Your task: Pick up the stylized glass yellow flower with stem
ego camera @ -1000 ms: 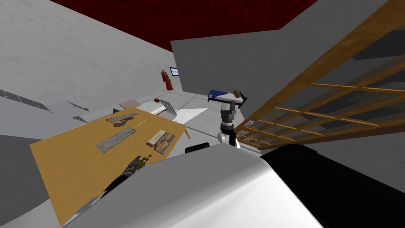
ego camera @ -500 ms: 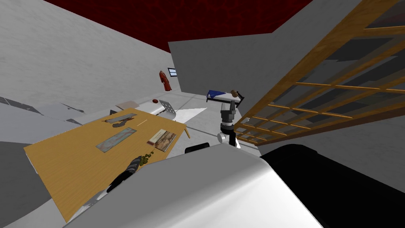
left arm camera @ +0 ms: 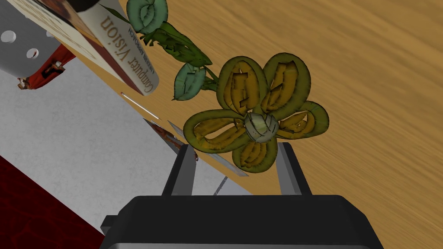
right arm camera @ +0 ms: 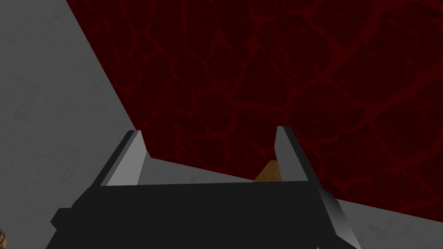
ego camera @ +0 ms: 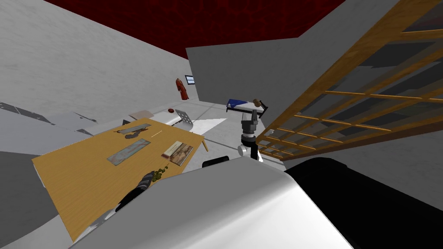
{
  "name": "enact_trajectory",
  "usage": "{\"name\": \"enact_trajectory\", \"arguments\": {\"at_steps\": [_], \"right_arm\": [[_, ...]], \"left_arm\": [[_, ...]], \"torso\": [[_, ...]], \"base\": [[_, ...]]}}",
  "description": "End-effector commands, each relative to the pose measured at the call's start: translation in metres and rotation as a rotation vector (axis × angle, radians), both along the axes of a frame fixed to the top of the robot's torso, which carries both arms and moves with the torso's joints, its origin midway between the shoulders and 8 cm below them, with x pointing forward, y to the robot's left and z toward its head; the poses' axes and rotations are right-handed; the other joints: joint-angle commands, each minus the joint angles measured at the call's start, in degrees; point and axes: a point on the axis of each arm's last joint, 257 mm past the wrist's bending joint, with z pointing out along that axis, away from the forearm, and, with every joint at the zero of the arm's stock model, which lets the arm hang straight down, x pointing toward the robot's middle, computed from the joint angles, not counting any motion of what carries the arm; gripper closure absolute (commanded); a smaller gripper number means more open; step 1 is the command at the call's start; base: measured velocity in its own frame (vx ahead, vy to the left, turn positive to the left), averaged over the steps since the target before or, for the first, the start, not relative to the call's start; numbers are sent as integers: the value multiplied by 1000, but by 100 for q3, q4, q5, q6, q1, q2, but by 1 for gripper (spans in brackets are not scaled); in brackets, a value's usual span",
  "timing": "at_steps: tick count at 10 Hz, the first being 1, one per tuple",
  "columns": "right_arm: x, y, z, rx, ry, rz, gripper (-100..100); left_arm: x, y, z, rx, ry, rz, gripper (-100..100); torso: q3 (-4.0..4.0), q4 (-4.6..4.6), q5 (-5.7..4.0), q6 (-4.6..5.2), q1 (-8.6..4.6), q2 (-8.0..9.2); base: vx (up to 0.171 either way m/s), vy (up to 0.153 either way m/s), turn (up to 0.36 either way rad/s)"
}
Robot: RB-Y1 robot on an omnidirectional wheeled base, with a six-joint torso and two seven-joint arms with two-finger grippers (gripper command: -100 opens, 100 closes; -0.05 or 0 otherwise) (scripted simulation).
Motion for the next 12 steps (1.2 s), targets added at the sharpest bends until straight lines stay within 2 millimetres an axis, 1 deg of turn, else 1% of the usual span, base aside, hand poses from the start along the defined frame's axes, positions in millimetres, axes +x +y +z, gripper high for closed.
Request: {"name": "enact_trajectory", "arguments": {"at_steps": [1,3,4,5,6,10,12], "right_arm": [[0,0,0,0,0,0,0],[0,0,0,0,0,0,0],[0,0,0,0,0,0,0],[0,0,0,0,0,0,0],[0,0,0,0,0,0,0],[0,0,0,0,0,0,0],[0,0,0,0,0,0,0]], "left_arm": [[-11,4,3,4,-6,-17,100],[-24,7,7,7,-7,-38,100],[-24,7,7,7,-7,-38,100],[-31,8,8,7,-6,-49,100],[-31,8,8,7,-6,-49,100],[-60,10,13,-5,3,-91,100],[-59,10,13,-3,4,-88,100]], "torso": [[0,0,0,0,0,0],[-14,-5,-2,6,-12,-24],[-13,-4,-3,7,-15,-22],[-7,-1,-1,13,-10,-10],[-2,0,0,9,-7,-3],[-7,-4,-4,8,-13,-9],[-10,-3,-4,17,-11,-15]], "base": [[148,-44,170],[132,-50,116],[74,-36,33],[59,-29,44],[43,-21,36],[88,-37,102],[60,-27,19]]}}
